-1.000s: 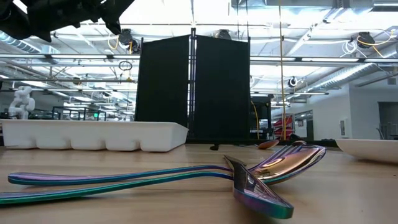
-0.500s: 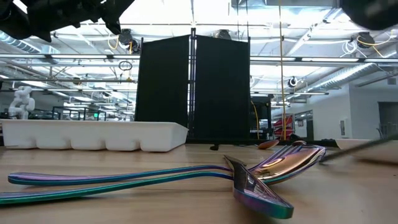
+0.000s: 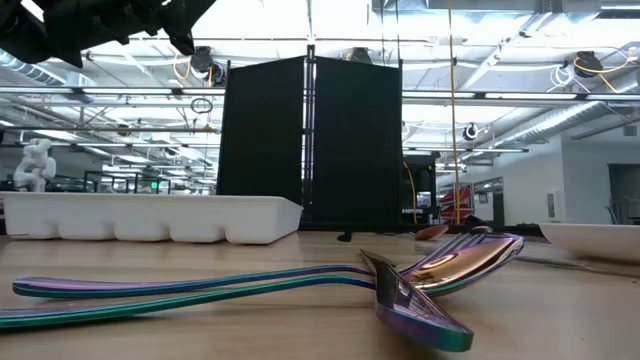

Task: Sort silverware
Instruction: Put the iridescent fork into the white silverware tray

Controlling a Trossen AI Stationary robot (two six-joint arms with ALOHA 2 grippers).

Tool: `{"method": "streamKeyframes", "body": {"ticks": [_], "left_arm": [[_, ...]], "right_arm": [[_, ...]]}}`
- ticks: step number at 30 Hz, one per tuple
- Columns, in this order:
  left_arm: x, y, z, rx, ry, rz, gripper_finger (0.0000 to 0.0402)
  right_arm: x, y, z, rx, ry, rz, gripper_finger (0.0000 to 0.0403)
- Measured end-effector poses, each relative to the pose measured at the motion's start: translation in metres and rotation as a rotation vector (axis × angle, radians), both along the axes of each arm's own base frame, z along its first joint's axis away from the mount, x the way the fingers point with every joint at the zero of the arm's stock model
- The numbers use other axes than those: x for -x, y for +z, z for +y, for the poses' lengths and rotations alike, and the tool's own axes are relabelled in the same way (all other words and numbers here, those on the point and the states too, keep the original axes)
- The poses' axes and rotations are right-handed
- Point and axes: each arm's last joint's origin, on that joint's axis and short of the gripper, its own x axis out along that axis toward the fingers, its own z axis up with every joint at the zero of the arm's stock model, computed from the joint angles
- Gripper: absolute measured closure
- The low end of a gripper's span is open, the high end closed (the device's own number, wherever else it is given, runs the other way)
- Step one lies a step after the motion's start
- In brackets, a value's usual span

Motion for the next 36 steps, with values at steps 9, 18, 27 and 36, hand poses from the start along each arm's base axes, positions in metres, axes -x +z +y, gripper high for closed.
{"method": "streamKeyframes", "body": {"ticks": [9,18,27,36], "left_arm": [[-0.005,0.0,-0.001,0.025,-0.073,-0.013,0.0242],[-0.038,-0.015,-0.014,0.003,-0.41,-0.117,0.0242],[-0.101,-0.03,-0.024,0.107,-0.656,0.038,0.0242],[-0.146,-0.042,-0.037,0.138,-0.725,0.151,0.0242]], "right_arm": [[-0.013,0.032,-0.011,0.259,0.023,-0.398,0.0399],[-0.054,0.063,-0.045,0.446,0.137,-0.774,0.0399],[-0.087,0.073,-0.102,0.271,0.221,-0.879,0.0399],[-0.114,0.056,-0.131,0.157,0.316,-0.895,0.0399]]}}
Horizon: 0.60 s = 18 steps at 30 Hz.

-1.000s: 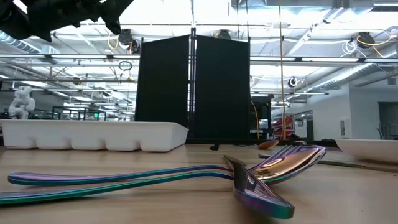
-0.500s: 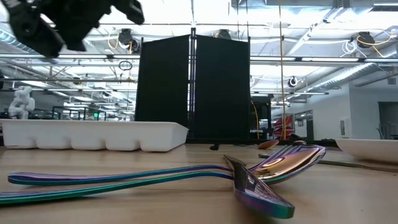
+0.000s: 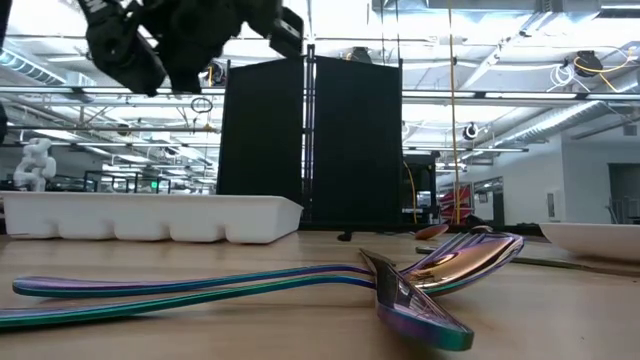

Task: Sort silverware
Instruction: Put the iridescent fork into the white silverware tray

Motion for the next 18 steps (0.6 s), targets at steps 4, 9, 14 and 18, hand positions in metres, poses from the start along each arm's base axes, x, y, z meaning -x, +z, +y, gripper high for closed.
{"method": "streamKeyframes", "body": {"ticks": [4,9,14,18], "left_arm": [[-0.01,-0.004,-0.003,-0.022,-0.075,0.04,0.0242],[-0.009,-0.006,-0.005,-0.058,-0.179,0.036,0.0242],[-0.008,-0.005,-0.005,-0.081,-0.2,0.011,0.0242],[-0.009,-0.005,-0.002,-0.079,-0.176,0.008,0.0242]], "right_arm": [[-0.012,-0.013,-0.01,-0.01,0.02,0.015,0.0399],[-0.016,-0.016,-0.018,-0.014,0.045,0.022,0.0399],[-0.017,-0.015,-0.023,-0.015,0.034,0.015,0.0399],[-0.018,-0.015,-0.026,-0.015,0.026,0.015,0.0399]]}}
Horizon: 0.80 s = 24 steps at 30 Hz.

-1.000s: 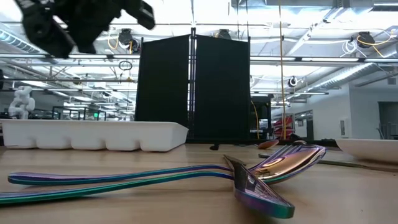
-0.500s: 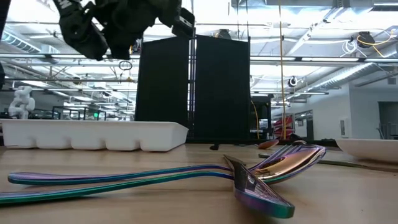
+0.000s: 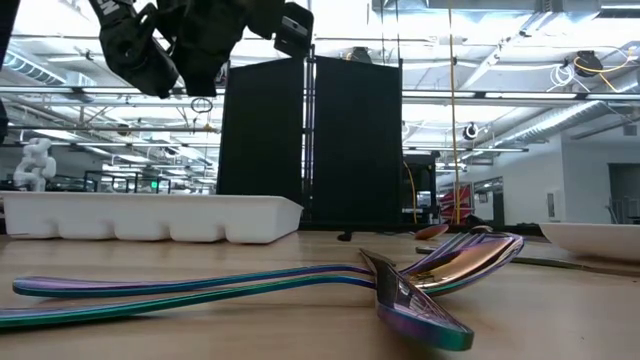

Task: Sort silverware
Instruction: Put the iridescent fork into the white silverware tray

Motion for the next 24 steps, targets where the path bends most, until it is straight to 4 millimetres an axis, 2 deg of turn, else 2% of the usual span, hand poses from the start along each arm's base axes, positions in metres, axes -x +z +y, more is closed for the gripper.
{"method": "streamKeyframes", "body": {"ticks": [10,15,24], "left_arm": [[0.0,-0.003,0.001,-0.035,-0.019,-0.012,0.0249],[0.0,-0.006,-0.001,-0.064,-0.049,-0.019,0.0289],[-0.001,-0.01,0.009,-0.067,-0.007,0.019,0.0372]], "right_arm": [[-0.001,0.0,-0.006,-0.042,0.021,0.024,0.0399],[-0.001,0.001,-0.008,-0.053,0.018,0.028,0.0399],[-0.001,0.001,-0.009,-0.054,0.015,0.026,0.0399]]}}
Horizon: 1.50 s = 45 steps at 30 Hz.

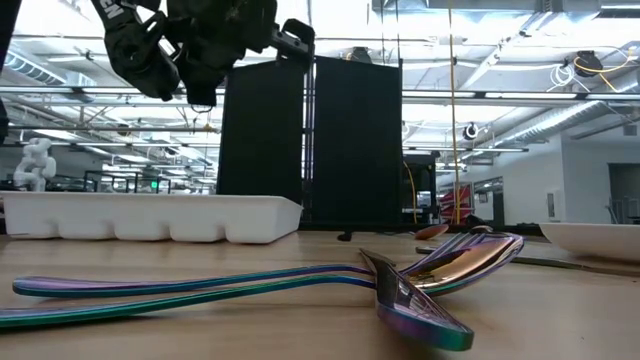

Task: Sort silverware
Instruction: Put the iridescent fork into the white silverware tray

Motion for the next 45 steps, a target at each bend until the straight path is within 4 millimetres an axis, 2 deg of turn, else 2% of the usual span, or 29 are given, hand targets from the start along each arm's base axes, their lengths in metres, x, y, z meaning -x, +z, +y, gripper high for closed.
{"method": "streamKeyframes", "body": {"ticks": [3,12,16,23,27,30,34,39,45], "left_arm": [[0.0,0.0,-0.001,-0.011,-0.006,-0.02,0.0393],[0.0,0.001,0.003,0.026,0.038,0.031,0.0398],[0.003,0.008,0.009,0.053,0.022,0.065,0.0399],[0.018,0.021,0.034,0.062,0.047,0.243,0.04],[0.037,0.024,0.049,0.046,0.119,0.381,0.04],[0.057,0.024,0.056,0.012,0.239,0.508,0.04],[0.082,0.021,0.056,-0.124,0.482,0.678,0.0401],[0.096,0.021,0.044,-0.287,0.646,0.881,0.0401],[0.083,0.039,0.02,-0.409,0.679,0.893,0.0401]], "right_arm": [[0.0,0.0,0.0,-0.015,0.001,0.009,0.0397],[0.0,0.001,-0.005,-0.106,-0.026,0.073,0.0351],[0.008,0.013,-0.012,-0.197,-0.048,0.144,0.0318],[0.042,0.035,-0.025,-0.419,-0.123,0.433,0.0266],[0.072,0.041,-0.025,-0.409,-0.147,0.6,0.0252],[0.088,0.042,-0.024,-0.386,-0.21,0.67,0.0252],[0.101,0.045,-0.027,-0.351,-0.333,0.689,0.0257],[0.095,0.039,-0.039,-0.316,-0.556,0.649,0.0258],[0.061,0.009,-0.053,-0.308,-0.629,0.686,0.0258]]}}
